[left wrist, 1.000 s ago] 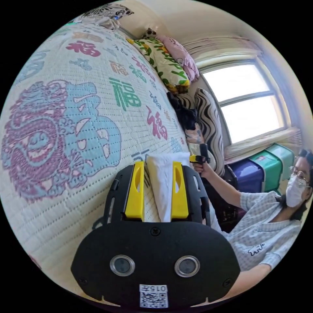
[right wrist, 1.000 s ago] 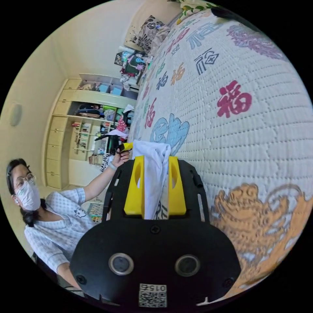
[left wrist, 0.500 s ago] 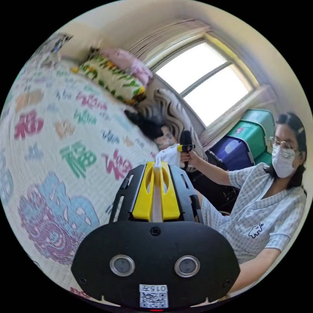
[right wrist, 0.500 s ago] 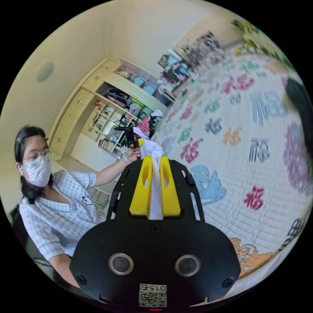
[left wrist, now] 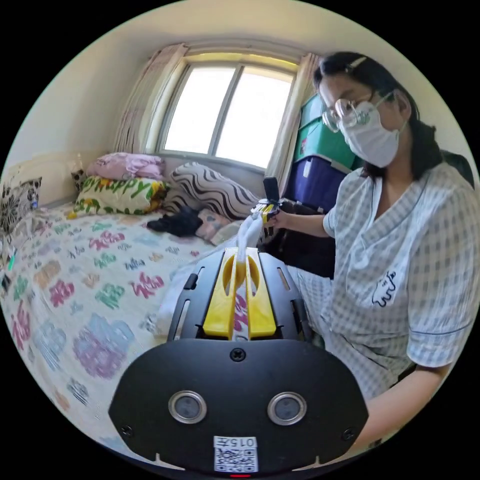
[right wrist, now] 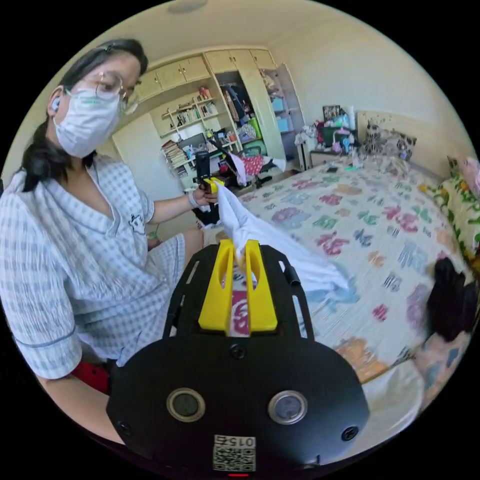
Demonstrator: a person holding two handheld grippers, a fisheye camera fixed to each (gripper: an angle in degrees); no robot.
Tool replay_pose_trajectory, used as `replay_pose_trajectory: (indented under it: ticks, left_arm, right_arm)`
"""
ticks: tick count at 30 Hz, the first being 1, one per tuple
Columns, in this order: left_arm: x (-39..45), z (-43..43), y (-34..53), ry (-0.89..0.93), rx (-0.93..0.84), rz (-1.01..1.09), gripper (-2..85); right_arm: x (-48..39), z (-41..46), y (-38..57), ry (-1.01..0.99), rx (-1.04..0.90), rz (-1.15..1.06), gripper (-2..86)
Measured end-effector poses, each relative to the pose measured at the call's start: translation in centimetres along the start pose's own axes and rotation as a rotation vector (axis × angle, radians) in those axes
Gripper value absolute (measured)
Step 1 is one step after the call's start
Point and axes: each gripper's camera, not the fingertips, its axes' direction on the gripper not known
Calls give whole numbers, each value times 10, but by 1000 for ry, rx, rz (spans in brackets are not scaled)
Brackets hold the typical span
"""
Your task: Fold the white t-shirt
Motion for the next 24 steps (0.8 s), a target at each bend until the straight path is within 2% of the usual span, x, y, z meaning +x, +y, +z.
replay_pose_trajectory:
  ticks: [5, 10, 13, 17, 19, 24]
  left_arm:
    - [34, 33, 78, 99, -136, -245, -2]
    - [33, 44, 97, 119, -156, -359, -3]
    - [-5, 46, 88, 102, -133, -438, -3]
    - [-99, 59, 88, 216, -77, -628, -2]
    - [-141, 72, 94, 242, -99, -738, -2]
    - [-218, 102, 109, 269, -139, -932, -2]
  right_arm:
    - [-28, 64, 57, -131, -172, 182, 46]
    - [-42, 100, 78, -182, -263, 294, 46]
    - [-18, 102, 70, -184, -216, 382, 47]
    - [42, 114, 56, -283, -180, 512, 47]
    - [91, 129, 53, -368, -172, 606, 47]
    - [167, 162, 51, -410, -188, 766, 47]
